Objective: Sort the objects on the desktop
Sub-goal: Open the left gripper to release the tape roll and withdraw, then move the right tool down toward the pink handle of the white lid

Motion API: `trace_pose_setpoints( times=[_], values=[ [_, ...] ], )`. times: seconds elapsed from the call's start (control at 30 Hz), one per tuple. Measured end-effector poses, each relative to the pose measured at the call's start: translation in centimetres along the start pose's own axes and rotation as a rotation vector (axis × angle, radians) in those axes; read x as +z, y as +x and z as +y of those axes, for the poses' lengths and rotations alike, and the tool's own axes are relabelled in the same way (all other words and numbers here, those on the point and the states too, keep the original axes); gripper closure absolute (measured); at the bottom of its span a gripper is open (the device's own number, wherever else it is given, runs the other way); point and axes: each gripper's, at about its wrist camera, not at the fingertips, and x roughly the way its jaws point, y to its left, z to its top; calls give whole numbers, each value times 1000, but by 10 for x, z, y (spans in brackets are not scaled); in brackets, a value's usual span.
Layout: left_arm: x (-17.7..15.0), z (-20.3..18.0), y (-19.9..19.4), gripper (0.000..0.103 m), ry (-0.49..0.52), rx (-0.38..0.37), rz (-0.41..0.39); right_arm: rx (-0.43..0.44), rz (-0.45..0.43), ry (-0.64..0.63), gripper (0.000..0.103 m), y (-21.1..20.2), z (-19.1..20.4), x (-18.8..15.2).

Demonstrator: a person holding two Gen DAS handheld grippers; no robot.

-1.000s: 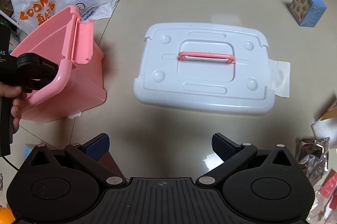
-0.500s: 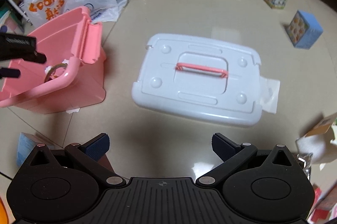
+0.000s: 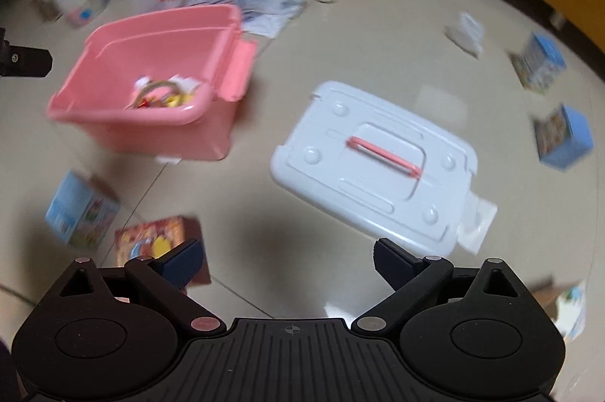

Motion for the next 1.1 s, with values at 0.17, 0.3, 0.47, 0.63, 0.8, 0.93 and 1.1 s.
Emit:
trace_pose_setpoints(
  times=[0.17,0.3,0.47,0.63,0.8,0.93,1.1],
  values=[
    [-15,18,-17,10,-99,-1,14,-25,-6,-275,12,-20,23,7],
    [-28,12,-30,10,-85,-3,15,-13,-13,-474,17,-28,39,7],
    [-38,-2,-40,9,-58,-23,6,30,-48,-660,16,-28,44,10],
    [-28,-11,-50,9,-106,-51,-20,90,-28,-699,16,-18,23,31],
    [-16,-14,-59,8,-160,-55,-58,150,-8,-737,16,-8,3,52],
    [-14,-16,-53,6,-220,-88,-43,161,7,-782,16,7,-19,68],
    [-18,-24,-27,6,-234,-55,29,149,56,-828,19,45,-45,77]
  ],
)
